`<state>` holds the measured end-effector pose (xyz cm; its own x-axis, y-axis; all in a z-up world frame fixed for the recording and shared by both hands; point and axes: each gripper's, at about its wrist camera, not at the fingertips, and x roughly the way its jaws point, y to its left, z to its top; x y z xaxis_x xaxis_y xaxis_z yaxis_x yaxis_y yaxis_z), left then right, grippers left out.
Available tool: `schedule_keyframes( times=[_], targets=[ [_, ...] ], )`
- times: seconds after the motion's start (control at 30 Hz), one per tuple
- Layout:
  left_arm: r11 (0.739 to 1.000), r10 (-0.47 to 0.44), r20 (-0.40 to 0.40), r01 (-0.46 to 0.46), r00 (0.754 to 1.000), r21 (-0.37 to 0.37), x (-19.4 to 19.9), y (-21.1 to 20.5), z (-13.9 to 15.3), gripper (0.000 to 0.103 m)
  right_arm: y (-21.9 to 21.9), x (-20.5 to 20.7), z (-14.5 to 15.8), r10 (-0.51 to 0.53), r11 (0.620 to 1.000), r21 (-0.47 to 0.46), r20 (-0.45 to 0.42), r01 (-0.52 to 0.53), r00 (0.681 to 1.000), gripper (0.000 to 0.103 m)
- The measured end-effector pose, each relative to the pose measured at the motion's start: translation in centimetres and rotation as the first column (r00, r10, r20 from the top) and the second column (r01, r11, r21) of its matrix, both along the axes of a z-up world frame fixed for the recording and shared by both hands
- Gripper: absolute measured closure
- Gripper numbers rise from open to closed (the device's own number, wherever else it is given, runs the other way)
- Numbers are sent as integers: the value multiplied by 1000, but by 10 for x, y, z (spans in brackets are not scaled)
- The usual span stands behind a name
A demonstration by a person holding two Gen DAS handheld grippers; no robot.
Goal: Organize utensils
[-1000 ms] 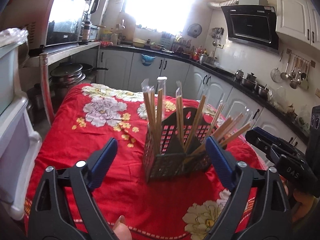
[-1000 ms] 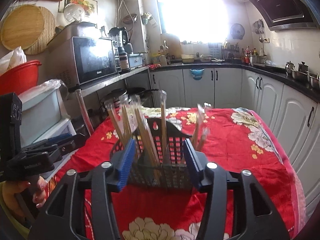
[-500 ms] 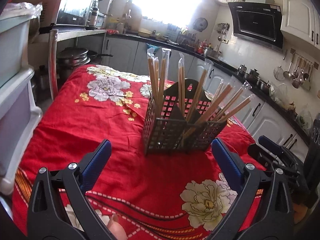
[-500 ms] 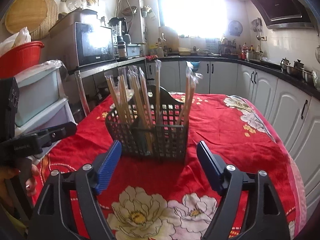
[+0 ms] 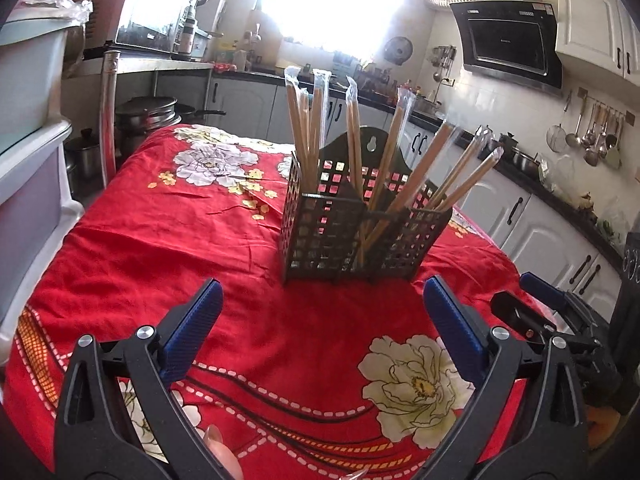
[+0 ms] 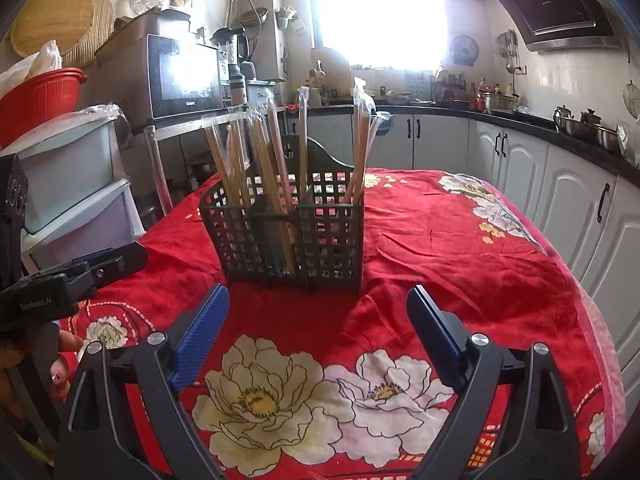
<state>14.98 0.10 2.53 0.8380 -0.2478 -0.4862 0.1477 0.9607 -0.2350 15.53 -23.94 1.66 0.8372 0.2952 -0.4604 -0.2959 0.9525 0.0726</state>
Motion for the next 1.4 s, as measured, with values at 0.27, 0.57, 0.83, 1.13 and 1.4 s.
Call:
schedule_keyframes(
  times=[0.27,0.57,0.83,1.13,1.4],
  targets=[
    [999,4,80,-7,997,32,-10,-8,-10,11,0,-7,-8,-13,1000,17,49,12,999,15],
    [999,-4,157,-3,988,46,-17,-12,-12,11,-4,-18,-9,-41,998,49,157,33,987,7],
    [998,28,191,-40,981,57,-20,-11,-13,11,-1,-17,-16,-42,999,36,152,37,988,6],
    [997,35,193,-47,980,55,-20,-10,-14,11,0,-16,-18,-46,999,34,146,42,988,6],
    [997,32,196,-44,980,56,-21,-11,-14,11,0,-16,-20,-58,998,33,142,54,988,6]
  ],
)
